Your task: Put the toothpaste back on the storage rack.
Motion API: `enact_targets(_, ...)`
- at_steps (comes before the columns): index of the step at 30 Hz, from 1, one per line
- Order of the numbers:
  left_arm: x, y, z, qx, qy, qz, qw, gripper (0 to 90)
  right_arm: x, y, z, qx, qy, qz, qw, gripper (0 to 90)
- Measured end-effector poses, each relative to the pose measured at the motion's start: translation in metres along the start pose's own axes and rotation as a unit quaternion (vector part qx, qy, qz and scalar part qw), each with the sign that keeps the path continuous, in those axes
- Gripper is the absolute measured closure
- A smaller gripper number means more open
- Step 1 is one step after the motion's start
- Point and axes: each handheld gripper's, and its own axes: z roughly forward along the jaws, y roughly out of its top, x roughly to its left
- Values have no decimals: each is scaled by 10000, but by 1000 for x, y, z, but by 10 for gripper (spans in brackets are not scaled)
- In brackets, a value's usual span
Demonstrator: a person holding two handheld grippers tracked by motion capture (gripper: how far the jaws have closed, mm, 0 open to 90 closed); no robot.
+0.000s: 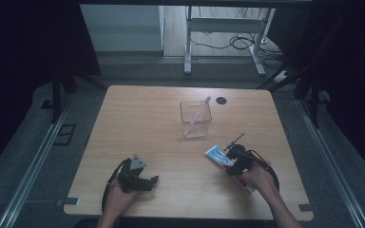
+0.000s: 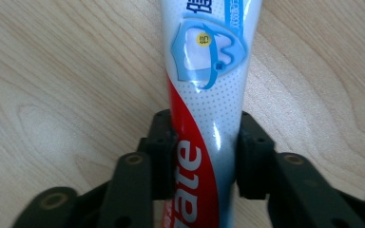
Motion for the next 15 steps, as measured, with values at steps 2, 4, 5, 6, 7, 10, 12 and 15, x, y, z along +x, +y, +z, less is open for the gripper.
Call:
enact_targets(2,0,0,0,8,-2,5,10000,134,-1,-1,-2,-31,38,-17,10000,703)
enact_targets(4,0,0,0,8,-4,5,10000,134,-1,-1,-3,-51,62,12,10000,708)
enact_targets(5,0,0,0,7,-4,3,10000,134,-3,-2,-3,-90,89,-7,9999,712)
enact_targets(6,0,0,0,-1,-3,3,10000,134,-4,-5,-4,-161,143,-6,9998,716)
enact_targets(7,0,0,0,-2,-3,2,10000,134,-4,-5,-4,-161,143,-6,9998,716)
enact_targets(10,0,0,0,-1,-2,3,10000,134,-6,-8,-7,-296,146,37,9994,718)
enact_targets(12,0,0,0,0,-2,3,10000,134,-7,-9,-10,-403,143,36,9991,719)
enact_targets(15,0,0,0,-9,-2,-9,10000,134,-8,-10,-16,-579,184,63,9981,719)
